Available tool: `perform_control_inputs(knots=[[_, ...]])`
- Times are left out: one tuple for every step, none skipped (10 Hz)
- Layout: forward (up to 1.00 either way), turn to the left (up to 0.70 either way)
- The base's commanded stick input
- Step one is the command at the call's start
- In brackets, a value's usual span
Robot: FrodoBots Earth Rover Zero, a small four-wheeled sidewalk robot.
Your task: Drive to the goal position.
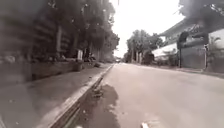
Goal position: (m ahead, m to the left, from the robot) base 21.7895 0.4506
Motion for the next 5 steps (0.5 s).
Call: perform_control_inputs(knots=[[1.0, -0.05], [1.0, -0.18], [1.0, -0.27], [1.0, -0.27], [1.0, -0.27]])
